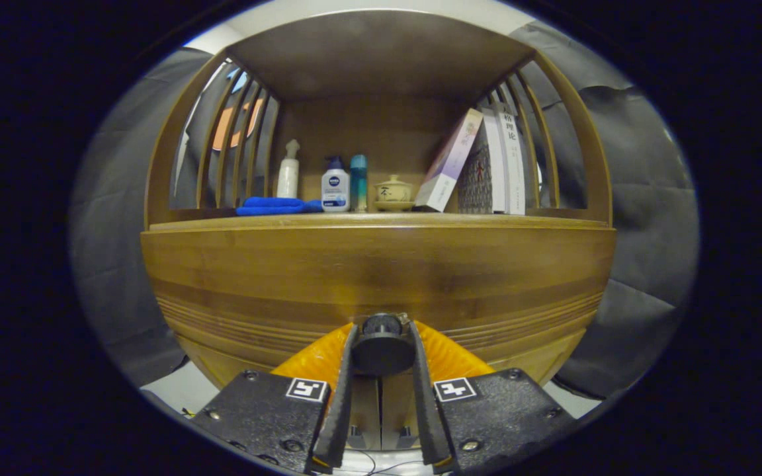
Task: Pull open the drawer, take out the items inside it, and place them on the countertop above the cabinet.
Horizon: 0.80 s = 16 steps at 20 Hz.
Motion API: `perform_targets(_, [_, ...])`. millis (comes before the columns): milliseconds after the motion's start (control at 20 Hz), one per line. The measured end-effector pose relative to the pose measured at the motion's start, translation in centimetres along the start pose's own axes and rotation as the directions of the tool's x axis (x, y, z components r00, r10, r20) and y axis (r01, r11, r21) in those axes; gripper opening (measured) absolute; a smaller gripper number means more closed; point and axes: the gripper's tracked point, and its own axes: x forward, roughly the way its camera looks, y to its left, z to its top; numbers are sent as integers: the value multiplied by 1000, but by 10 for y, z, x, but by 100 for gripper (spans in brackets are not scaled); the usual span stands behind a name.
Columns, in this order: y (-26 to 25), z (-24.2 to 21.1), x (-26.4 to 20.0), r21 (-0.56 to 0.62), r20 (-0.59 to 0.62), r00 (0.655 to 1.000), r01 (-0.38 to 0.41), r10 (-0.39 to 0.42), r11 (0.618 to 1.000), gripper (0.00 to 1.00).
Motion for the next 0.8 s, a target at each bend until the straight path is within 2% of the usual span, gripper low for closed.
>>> perform_targets(500, [0,0,-5,-15,-19,1000,-16,16,1000,39])
perform_targets(800, [-3,-7,-35,-26,-31,999,-22,21,999,39])
